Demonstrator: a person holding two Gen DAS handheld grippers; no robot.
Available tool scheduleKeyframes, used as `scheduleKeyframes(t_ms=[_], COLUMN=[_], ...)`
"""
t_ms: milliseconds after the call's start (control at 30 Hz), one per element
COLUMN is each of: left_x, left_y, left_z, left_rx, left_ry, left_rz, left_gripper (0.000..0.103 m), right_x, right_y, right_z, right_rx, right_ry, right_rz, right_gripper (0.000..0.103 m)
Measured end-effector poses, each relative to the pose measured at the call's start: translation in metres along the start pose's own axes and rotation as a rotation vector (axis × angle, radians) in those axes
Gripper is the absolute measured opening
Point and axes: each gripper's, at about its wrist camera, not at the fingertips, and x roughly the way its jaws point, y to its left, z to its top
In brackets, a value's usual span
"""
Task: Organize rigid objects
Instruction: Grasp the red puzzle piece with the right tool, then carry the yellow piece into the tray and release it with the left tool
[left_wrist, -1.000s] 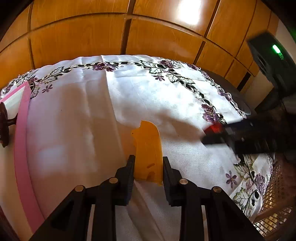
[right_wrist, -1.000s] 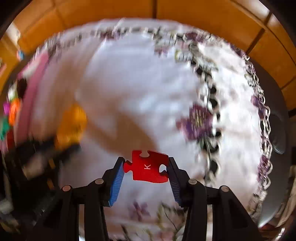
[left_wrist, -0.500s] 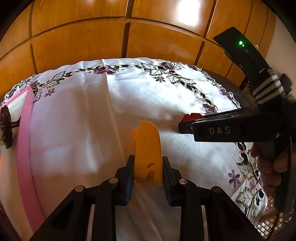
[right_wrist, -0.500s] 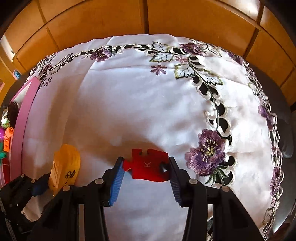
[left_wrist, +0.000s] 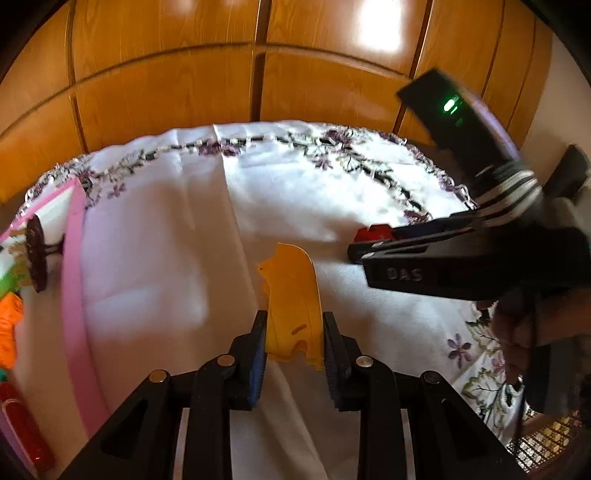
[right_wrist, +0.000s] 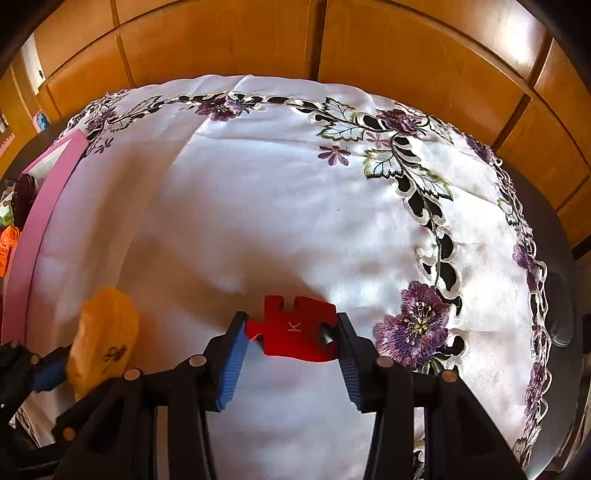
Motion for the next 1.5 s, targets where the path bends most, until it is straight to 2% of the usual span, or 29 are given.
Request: scheduleKeyframes(t_ms=[267,533,767,1333,1500], left_x=[-0.036,-0.066,-0.085,-0.115,-0.122], left_y=[0.002,0.012,0.024,0.084,0.115], left_z=[0.007,0.008,0.005,-0.009,-0.016], left_rx=[-0.011,-0.047,-0.078,-0.212,-0.281], left_ry=[-0.07,-0.107,-0.127,-0.145,-0.138], left_rz=[0.005,-0.001,0.003,0.063,0.071], left_gripper=[0.027,0.027,0.027,0.027,0.027], right_x=[0.001,-0.001,-0.001,-0.002,-0.002], right_y=[0.007,0.02,0.018,0.025,0.025], right_z=[-0.002,-0.005,-0.006,-0.007,-0.008], right_rx=[-0.036,-0.123,-0.11,-0.164,-0.176], right_ry=[-0.018,-0.05,-0.051,-0.068,-0.068], right_rz=[-0.032,-0.106,-0.1,-0.135,-0.142], right_gripper=[0.046,0.046,0.046,0.046,0.046])
